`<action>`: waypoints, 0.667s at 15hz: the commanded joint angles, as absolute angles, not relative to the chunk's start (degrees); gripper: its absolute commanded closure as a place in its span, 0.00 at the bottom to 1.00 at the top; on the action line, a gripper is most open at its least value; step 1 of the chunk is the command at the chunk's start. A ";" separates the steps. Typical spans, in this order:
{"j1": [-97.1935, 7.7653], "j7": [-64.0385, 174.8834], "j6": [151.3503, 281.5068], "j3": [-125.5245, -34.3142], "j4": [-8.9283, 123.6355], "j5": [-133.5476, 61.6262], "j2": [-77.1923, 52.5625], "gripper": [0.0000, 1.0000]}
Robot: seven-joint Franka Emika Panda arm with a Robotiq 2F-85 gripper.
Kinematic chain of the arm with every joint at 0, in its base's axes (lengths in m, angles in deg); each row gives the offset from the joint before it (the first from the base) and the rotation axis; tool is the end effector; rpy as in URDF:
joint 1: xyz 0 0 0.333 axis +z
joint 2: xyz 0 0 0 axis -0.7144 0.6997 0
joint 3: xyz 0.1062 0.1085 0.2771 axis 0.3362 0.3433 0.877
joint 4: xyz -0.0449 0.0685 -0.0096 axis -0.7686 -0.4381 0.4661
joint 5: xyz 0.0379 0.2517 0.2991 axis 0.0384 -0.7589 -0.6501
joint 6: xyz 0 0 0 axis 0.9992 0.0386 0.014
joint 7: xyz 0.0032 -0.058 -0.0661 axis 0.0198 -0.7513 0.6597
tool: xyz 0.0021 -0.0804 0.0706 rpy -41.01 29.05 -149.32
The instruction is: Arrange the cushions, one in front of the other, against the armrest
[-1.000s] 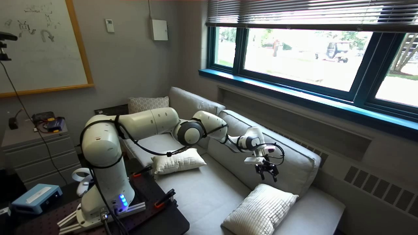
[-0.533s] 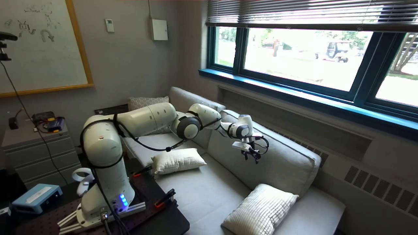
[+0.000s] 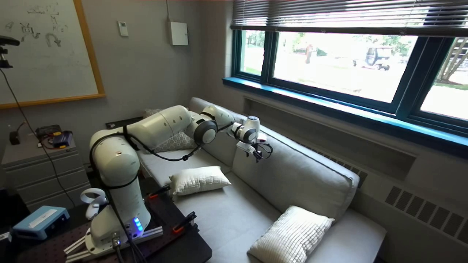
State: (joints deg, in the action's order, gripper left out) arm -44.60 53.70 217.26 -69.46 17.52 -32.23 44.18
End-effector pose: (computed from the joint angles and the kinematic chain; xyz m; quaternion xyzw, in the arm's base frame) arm 0.7899 0.0639 0.1032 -0.9955 -0.0333 -0.0881 0.0143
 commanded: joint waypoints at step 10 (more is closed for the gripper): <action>-44.59 50.77 220.19 -67.80 22.49 -37.07 41.95 0.00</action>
State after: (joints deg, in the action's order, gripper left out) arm -44.65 53.05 219.22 -67.35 23.45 -33.53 40.72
